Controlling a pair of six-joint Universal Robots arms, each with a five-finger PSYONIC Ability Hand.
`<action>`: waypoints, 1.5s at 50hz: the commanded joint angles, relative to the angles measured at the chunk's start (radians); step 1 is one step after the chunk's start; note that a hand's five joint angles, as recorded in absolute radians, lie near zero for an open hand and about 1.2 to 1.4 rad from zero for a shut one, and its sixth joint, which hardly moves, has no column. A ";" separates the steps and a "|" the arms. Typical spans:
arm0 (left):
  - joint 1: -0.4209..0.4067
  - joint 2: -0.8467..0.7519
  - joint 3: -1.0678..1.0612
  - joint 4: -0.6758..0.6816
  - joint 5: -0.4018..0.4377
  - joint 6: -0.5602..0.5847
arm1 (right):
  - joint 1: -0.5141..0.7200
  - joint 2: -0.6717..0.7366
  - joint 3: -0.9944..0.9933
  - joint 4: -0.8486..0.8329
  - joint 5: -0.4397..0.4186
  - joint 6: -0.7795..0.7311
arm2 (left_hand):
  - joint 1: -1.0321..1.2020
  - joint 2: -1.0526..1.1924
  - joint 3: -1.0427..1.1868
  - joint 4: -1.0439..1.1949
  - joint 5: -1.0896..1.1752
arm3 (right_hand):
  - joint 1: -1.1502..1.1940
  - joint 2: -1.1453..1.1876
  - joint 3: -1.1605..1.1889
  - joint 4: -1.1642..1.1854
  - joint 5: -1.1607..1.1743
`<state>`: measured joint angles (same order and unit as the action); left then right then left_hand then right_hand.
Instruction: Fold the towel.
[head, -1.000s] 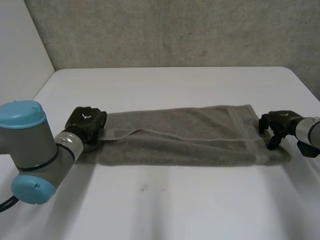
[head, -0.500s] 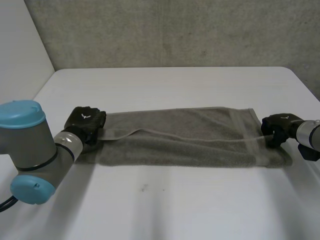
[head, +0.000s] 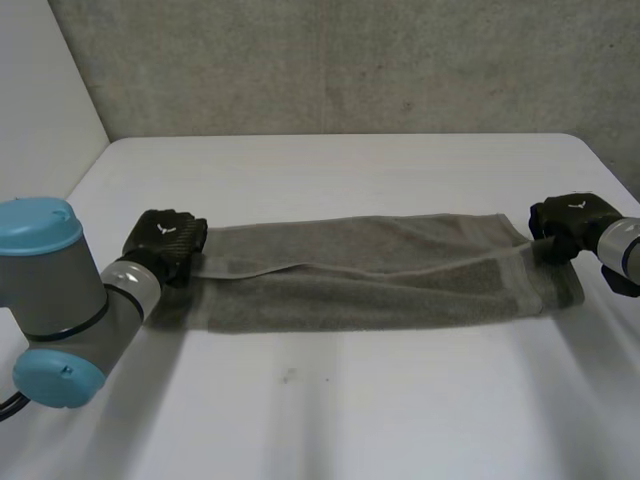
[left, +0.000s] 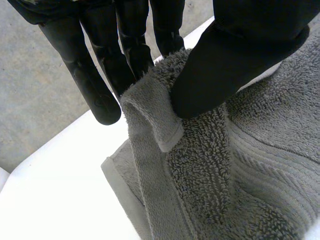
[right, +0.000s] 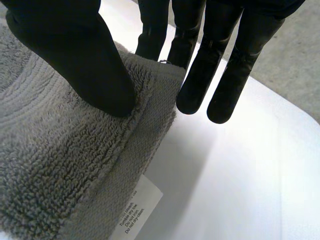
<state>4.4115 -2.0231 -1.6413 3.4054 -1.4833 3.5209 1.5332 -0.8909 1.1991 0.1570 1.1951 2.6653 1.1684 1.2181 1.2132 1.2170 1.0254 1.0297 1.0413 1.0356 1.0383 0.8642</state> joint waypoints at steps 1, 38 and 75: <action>-0.001 -0.009 -0.002 0.000 0.000 0.000 | 0.002 0.035 0.007 0.001 0.001 -0.007 | 0.228 0.178 0.183 0.179 0.196 | 0.183 0.171 0.177 0.174 0.174; 0.000 0.000 -0.012 0.000 0.001 0.000 | -0.002 -0.031 0.074 -0.008 0.008 -0.033 | 0.228 0.178 0.183 0.179 0.196 | 0.364 0.352 0.358 0.355 0.355; 0.039 -0.325 0.363 0.143 -0.054 -0.005 | 0.140 0.386 -0.430 -0.312 0.136 0.100 | 0.228 0.178 0.183 0.179 0.196 | 0.367 0.355 0.361 0.358 0.358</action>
<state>4.4505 -2.2955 -1.3296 3.5325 -1.5146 3.5123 1.6575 -0.6013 0.8810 -0.1441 1.2923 2.7672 1.1684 1.2181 1.2133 1.2171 1.0253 1.0740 1.1740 1.1874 1.1964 0.9177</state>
